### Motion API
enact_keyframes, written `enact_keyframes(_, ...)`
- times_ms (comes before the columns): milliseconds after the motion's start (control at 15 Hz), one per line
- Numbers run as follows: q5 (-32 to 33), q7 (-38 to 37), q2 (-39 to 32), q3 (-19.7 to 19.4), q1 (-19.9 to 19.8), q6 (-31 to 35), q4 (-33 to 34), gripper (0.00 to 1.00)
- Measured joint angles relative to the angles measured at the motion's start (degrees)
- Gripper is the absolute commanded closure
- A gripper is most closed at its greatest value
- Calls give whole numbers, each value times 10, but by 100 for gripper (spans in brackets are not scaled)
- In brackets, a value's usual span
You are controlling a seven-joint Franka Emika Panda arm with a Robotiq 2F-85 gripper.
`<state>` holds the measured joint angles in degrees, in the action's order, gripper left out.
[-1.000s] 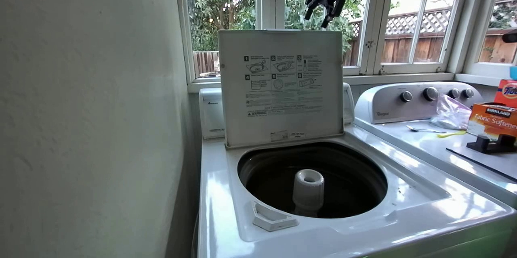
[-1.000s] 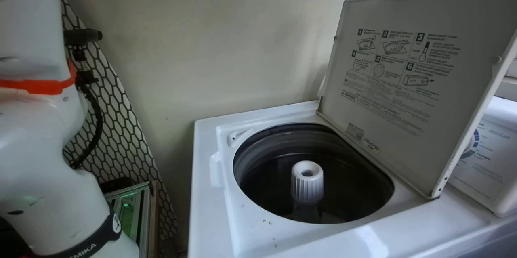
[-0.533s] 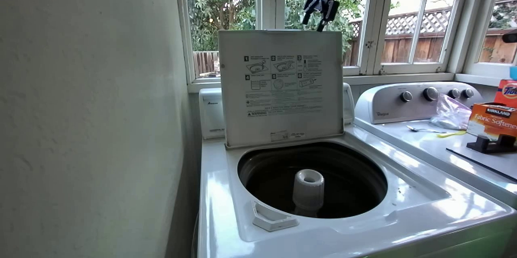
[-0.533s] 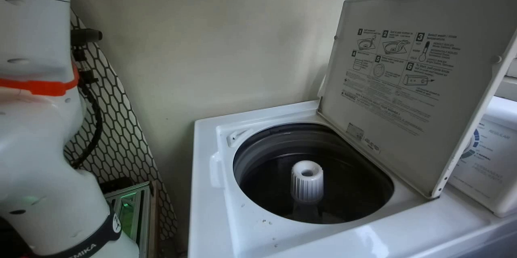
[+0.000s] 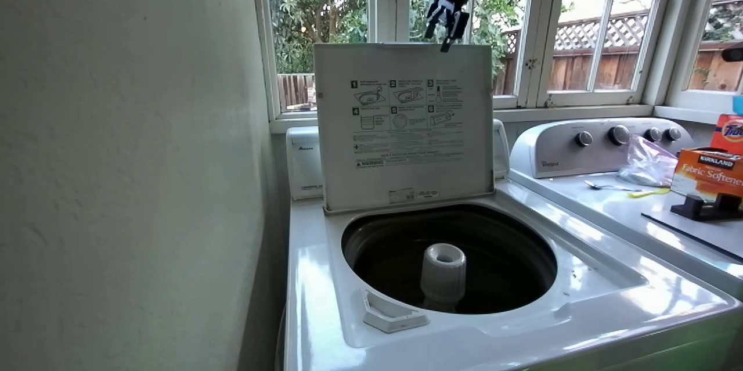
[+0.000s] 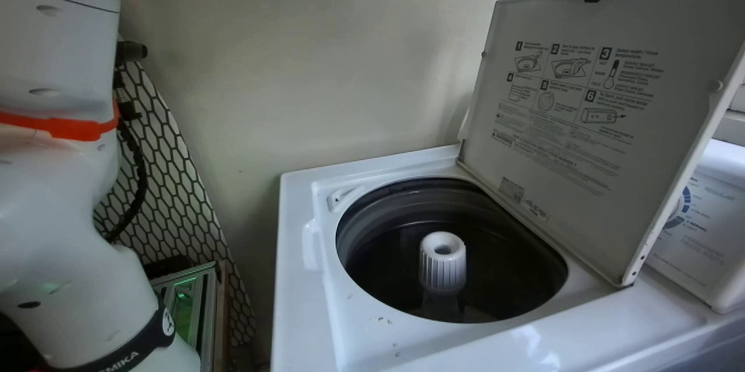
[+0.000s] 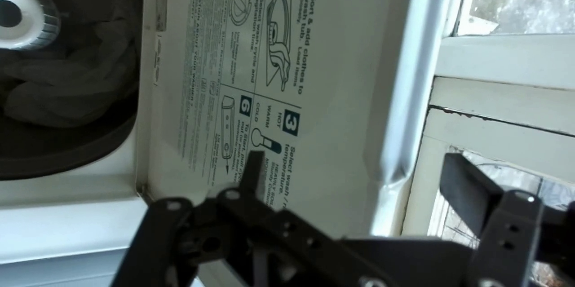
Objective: Close the lid of the dryer
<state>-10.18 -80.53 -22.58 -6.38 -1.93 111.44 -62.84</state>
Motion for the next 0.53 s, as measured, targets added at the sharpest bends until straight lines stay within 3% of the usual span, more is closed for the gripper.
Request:
enact_keyframes(267, 8, -1, -10, 0, 1, -8, 3, 0)
enact_keyframes(533, 8, -4, -12, 0, 0, -60, 22, 0)
